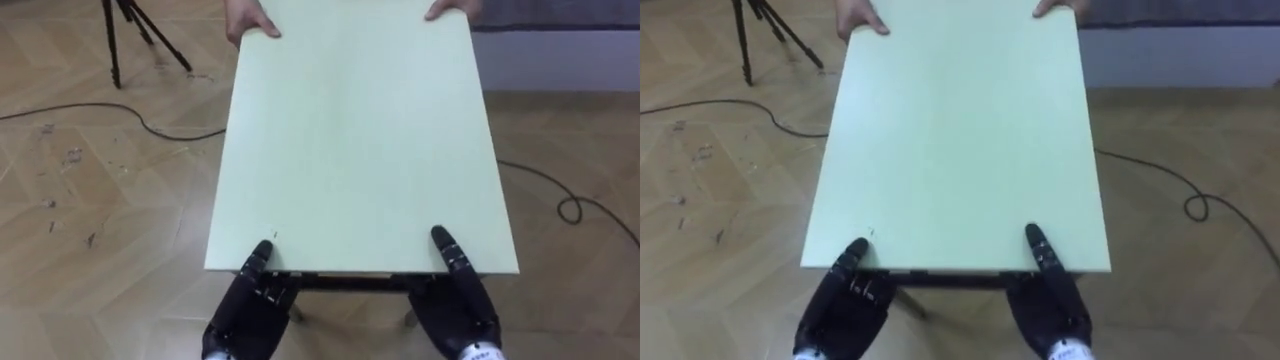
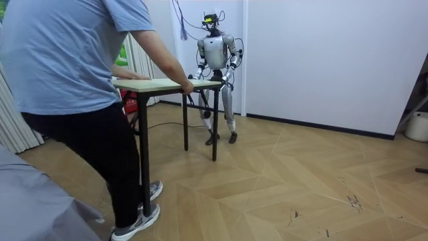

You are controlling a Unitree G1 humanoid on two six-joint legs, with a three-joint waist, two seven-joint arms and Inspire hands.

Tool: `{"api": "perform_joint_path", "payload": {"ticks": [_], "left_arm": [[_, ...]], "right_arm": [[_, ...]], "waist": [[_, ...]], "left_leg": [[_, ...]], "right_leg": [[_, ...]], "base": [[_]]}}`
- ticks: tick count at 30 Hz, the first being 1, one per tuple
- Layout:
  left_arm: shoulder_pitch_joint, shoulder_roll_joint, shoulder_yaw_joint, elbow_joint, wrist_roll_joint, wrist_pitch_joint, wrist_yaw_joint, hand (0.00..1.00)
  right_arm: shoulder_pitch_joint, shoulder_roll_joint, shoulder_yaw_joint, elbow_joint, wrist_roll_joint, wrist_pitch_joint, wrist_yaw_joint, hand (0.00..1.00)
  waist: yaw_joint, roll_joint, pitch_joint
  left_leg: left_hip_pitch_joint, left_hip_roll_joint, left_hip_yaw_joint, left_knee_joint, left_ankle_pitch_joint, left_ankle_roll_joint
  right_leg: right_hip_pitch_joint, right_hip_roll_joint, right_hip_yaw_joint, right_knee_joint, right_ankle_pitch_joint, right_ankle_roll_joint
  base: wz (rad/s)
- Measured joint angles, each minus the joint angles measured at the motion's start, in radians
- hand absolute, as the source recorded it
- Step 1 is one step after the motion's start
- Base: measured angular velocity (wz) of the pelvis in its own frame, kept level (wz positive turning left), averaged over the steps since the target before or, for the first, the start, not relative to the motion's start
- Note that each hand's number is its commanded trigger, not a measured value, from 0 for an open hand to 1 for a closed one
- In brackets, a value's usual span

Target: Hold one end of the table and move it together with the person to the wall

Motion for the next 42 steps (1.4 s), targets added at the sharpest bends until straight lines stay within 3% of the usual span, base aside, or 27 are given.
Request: {"api": "perform_joint_path", "payload": {"ticks": [1,2,3,4,5,6,7,8,9,10,11,12,14,15,16,17,18,20,21,23,25,27,31,36,40,41,42], "left_arm": [[0.003,0.006,0.001,0.001,-0.001,-0.002,0.000,1.00],[0.003,0.014,0.000,-0.002,-0.003,-0.005,-0.001,1.00],[-0.003,0.008,0.000,0.015,-0.002,0.000,0.000,1.00],[-0.002,0.009,0.000,0.015,-0.002,0.003,0.000,1.00],[0.000,0.009,0.000,0.017,-0.001,0.006,0.000,1.00],[0.001,0.005,-0.001,0.024,0.002,0.006,0.000,1.00],[0.004,0.005,-0.002,0.025,0.000,0.006,0.000,1.00],[0.012,0.006,-0.001,0.025,-0.010,0.006,0.000,1.00],[0.013,0.005,-0.005,0.026,-0.007,0.006,0.000,1.00],[0.013,0.004,-0.008,0.029,0.000,0.008,0.000,1.00],[0.013,0.004,-0.020,0.035,0.012,0.017,0.001,1.00],[0.011,0.004,-0.035,0.034,0.034,0.027,0.002,1.00],[0.016,0.011,-0.048,0.025,0.058,0.030,0.002,1.00],[0.022,0.015,-0.043,0.013,0.069,0.031,0.002,1.00],[0.026,0.014,-0.040,0.013,0.069,0.030,0.001,1.00],[0.048,0.003,-0.029,0.009,0.064,0.028,-0.004,1.00],[0.064,0.016,-0.005,-0.013,0.039,0.022,-0.021,1.00],[0.060,0.056,0.023,-0.021,0.036,0.018,-0.034,1.00],[0.056,0.054,0.030,-0.021,0.047,0.017,-0.033,1.00],[0.052,0.051,0.026,-0.029,0.047,0.022,-0.034,1.00],[0.040,0.044,0.023,-0.033,0.048,0.022,-0.034,1.00],[0.017,0.037,0.027,-0.040,0.053,0.019,-0.034,1.00],[-0.031,0.042,0.029,-0.044,0.071,0.003,-0.034,1.00],[-0.047,0.057,0.031,-0.044,0.079,-0.011,-0.034,1.00],[-0.033,0.065,0.025,-0.043,0.083,-0.013,-0.034,1.00],[-0.024,0.065,0.023,-0.042,0.089,-0.012,-0.034,1.00],[-0.019,0.066,0.019,-0.042,0.089,-0.013,-0.034,1.00]], "right_arm": [[0.001,0.014,-0.007,0.006,-0.013,0.007,0.000,1.00],[0.001,0.024,-0.017,0.007,-0.026,0.018,0.007,1.00],[-0.003,0.023,-0.029,0.015,-0.031,0.025,0.007,1.00],[-0.003,0.021,-0.033,0.016,-0.032,0.029,0.007,1.00],[0.003,0.022,-0.035,0.018,-0.032,0.035,0.008,1.00],[0.012,0.021,-0.037,0.019,-0.037,0.040,0.008,1.00],[0.015,0.021,-0.039,0.019,-0.037,0.044,0.007,1.00],[0.018,0.020,-0.043,0.018,-0.033,0.059,0.007,1.00],[0.030,0.019,-0.048,0.010,-0.033,0.060,0.007,1.00],[0.040,0.020,-0.054,0.008,-0.034,0.062,0.009,1.00],[0.073,0.023,-0.065,0.005,-0.028,0.058,0.019,1.00],[0.109,0.022,-0.066,0.002,-0.015,0.049,0.039,1.00],[0.147,0.017,-0.054,-0.002,0.017,0.025,0.058,1.00],[0.149,0.019,-0.034,-0.005,0.023,0.010,0.060,1.00],[0.145,0.019,-0.022,-0.004,0.029,0.006,0.056,1.00],[0.117,-0.017,0.002,-0.004,0.040,0.014,0.040,1.00],[0.074,-0.026,0.032,-0.001,0.055,0.015,0.016,1.00],[0.083,0.000,0.070,-0.003,0.071,0.015,0.004,1.00],[0.083,0.002,0.073,-0.004,0.074,0.017,0.004,1.00],[0.076,-0.011,0.070,-0.018,0.073,0.006,0.009,1.00],[0.068,-0.024,0.065,-0.039,0.077,0.004,0.010,1.00],[0.044,-0.025,0.052,-0.048,0.071,0.005,0.010,1.00],[0.021,-0.003,0.028,-0.054,0.071,0.015,0.012,1.00],[0.003,0.021,0.026,-0.034,0.068,0.017,0.012,1.00],[0.034,0.040,0.026,-0.030,0.069,0.017,0.014,1.00],[0.044,0.040,0.026,-0.030,0.069,0.017,0.014,1.00],[0.049,0.038,0.030,-0.029,0.072,0.014,0.015,1.00]], "waist": [[-0.001,-0.009,-0.0086],[-0.004,-0.021,-0.0141],[-0.004,-0.003,-0.0173],[-0.005,-0.002,-0.0180],[-0.006,-0.005,-0.0183],[-0.011,-0.004,-0.0198],[-0.019,-0.003,-0.0203],[-0.032,-0.004,-0.0253],[-0.052,-0.007,-0.0256],[-0.067,-0.009,-0.0253],[-0.098,-0.016,-0.0288],[-0.106,-0.020,-0.0316],[-0.102,-0.038,-0.0340],[-0.097,-0.067,-0.0222],[-0.094,-0.063,-0.0252],[-0.066,-0.010,-0.0561],[-0.038,0.005,-0.0592],[-0.047,-0.095,-0.0511],[-0.033,-0.120,-0.0530],[-0.013,-0.118,-0.0491],[0.001,-0.113,-0.0375],[0.005,-0.119,-0.0308],[0.034,-0.144,-0.0186],[0.075,-0.144,-0.0213],[0.080,-0.130,-0.0264],[0.095,-0.122,-0.0261],[0.111,-0.112,-0.0277]], "left_leg": [[-0.021,-0.010,-0.009,0.025,-0.001,0.003],[-0.072,-0.025,-0.027,0.094,-0.036,0.004],[-0.110,-0.028,-0.029,0.153,-0.054,0.005],[-0.123,-0.031,-0.029,0.162,-0.055,0.007],[-0.130,-0.044,-0.026,0.161,-0.043,0.020],[-0.132,-0.050,-0.019,0.152,-0.027,0.040],[-0.135,-0.055,-0.018,0.146,-0.017,0.050],[-0.149,-0.061,-0.016,0.123,0.011,0.080],[-0.159,-0.059,0.011,0.107,0.038,0.094],[-0.160,-0.055,0.031,0.103,0.049,0.096],[-0.154,-0.044,0.074,0.092,0.069,0.095],[-0.143,-0.022,0.141,0.078,0.086,0.093],[-0.116,-0.004,0.242,0.051,0.105,0.083],[-0.106,-0.012,0.283,0.077,0.107,0.077],[-0.117,-0.033,0.261,0.079,0.102,0.080],[-0.162,-0.085,0.186,0.069,0.093,0.111],[-0.199,-0.108,0.123,0.068,0.093,0.157],[-0.196,-0.160,0.127,0.068,0.108,0.173],[-0.216,-0.172,0.125,0.072,0.123,0.172],[-0.256,-0.168,0.125,0.075,0.148,0.177],[-0.296,-0.171,0.127,0.075,0.172,0.183],[-0.358,-0.171,0.146,0.075,0.212,0.190],[-0.450,-0.143,0.151,0.078,0.274,0.183],[-0.508,-0.066,0.135,0.035,0.386,0.157],[-0.477,-0.053,0.089,-0.102,0.507,0.125],[-0.450,-0.043,0.086,-0.170,0.556,0.101],[-0.416,-0.042,0.075,-0.266,0.622,0.030]], "right_leg": [[-0.009,0.002,0.033,-0.082,0.007,0.023],[-0.006,-0.010,0.045,-0.192,0.073,-0.044],[-0.008,-0.017,0.006,-0.209,0.089,-0.066],[-0.010,-0.027,-0.012,-0.214,0.095,-0.066],[-0.001,-0.042,-0.029,-0.234,0.110,-0.043],[0.015,-0.045,-0.028,-0.278,0.141,0.010],[0.024,-0.045,-0.028,-0.305,0.160,0.039],[0.036,-0.055,-0.026,-0.355,0.205,0.109],[0.034,-0.082,-0.017,-0.331,0.218,0.111],[0.031,-0.102,0.006,-0.270,0.187,0.086],[0.035,-0.151,0.048,-0.118,0.093,0.072],[0.048,-0.187,0.091,0.044,0.006,0.087],[0.105,-0.226,0.143,0.201,-0.072,0.098],[0.108,-0.230,0.164,0.198,-0.085,0.127],[0.095,-0.213,0.175,0.184,-0.079,0.153],[0.089,-0.152,0.195,0.092,-0.058,0.231],[0.070,-0.142,0.219,0.184,-0.058,0.196],[0.164,-0.252,0.177,0.389,-0.071,0.168],[0.244,-0.262,0.174,0.388,-0.073,0.163],[0.335,-0.232,0.181,0.295,-0.065,0.151],[0.400,-0.212,0.181,0.168,-0.082,0.154],[0.446,-0.189,0.168,-0.014,-0.191,0.157],[0.456,-0.141,0.178,-0.195,-0.285,0.159],[0.430,-0.053,0.135,-0.315,-0.300,0.128],[0.412,0.009,0.103,-0.327,-0.265,0.082],[0.405,0.028,0.106,-0.327,-0.251,0.067],[0.390,0.042,0.106,-0.332,-0.233,0.051]], "base": [[0.07],[0.00],[-0.04],[-0.04],[0.10],[0.12],[0.12],[0.29],[0.51],[1.03],[1.27],[1.23],[0.64],[0.08],[-0.72],[-1.35],[-1.26],[-0.23],[0.00],[-0.39],[-0.35],[-0.14],[-0.02],[-0.12],[0.15],[-0.07],[-0.09]]}}
